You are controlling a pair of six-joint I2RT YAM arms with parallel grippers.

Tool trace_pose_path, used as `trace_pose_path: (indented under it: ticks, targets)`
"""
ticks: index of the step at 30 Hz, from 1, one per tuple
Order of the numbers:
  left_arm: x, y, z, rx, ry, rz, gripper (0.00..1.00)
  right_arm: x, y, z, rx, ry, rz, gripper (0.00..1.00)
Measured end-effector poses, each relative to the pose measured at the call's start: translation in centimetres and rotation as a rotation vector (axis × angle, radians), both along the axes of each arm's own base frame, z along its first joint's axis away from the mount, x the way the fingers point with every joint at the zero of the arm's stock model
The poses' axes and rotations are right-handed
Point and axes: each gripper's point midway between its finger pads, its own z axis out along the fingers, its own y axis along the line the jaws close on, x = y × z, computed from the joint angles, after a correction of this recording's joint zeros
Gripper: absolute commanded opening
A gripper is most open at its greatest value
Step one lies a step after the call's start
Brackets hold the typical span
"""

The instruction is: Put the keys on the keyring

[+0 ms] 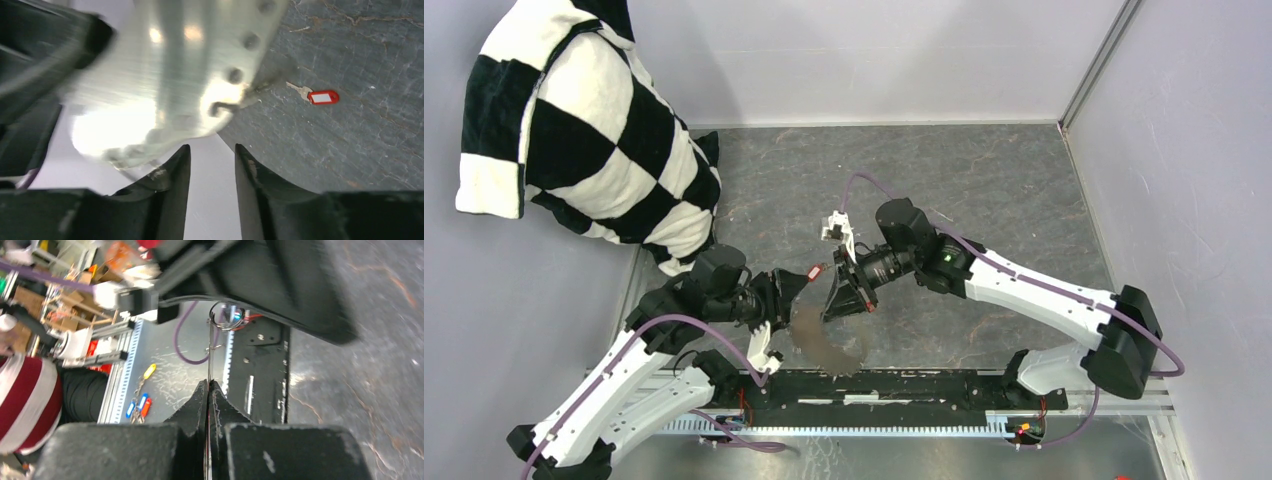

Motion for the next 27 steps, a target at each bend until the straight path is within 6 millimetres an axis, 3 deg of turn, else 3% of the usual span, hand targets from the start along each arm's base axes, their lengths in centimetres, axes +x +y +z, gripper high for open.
trace_pose_path:
  ticks: [3, 7, 15, 20, 27]
  targets:
    - [-0.1, 0.0, -0.1, -0.004, 0.02, 0.002, 0.6, -1.7, -0.6, 2.0, 0.073, -0.044, 0.088, 0.0]
    - [-1.3, 0.0, 0.5, -0.022, 0.13, 0.017, 0.68, -2.2, -1.6, 3.6, 0.134, -0.096, 0.13, 0.0]
    - [-3.2, -1.5, 5.4, -0.208, 0.449, 0.112, 0.75, -2.3, -2.4, 3.4, 0.148, -0.124, 0.172, 0.0]
    - [-5.0, -2.0, 6.0, -0.256, 0.634, 0.138, 0.68, -2.2, -2.6, 3.5, 0.158, -0.129, 0.185, 0.0]
    - [-6.1, -1.9, 5.9, -0.295, 0.68, 0.126, 0.44, -2.4, -2.9, 3.8, 0.169, -0.127, 0.201, 0.0]
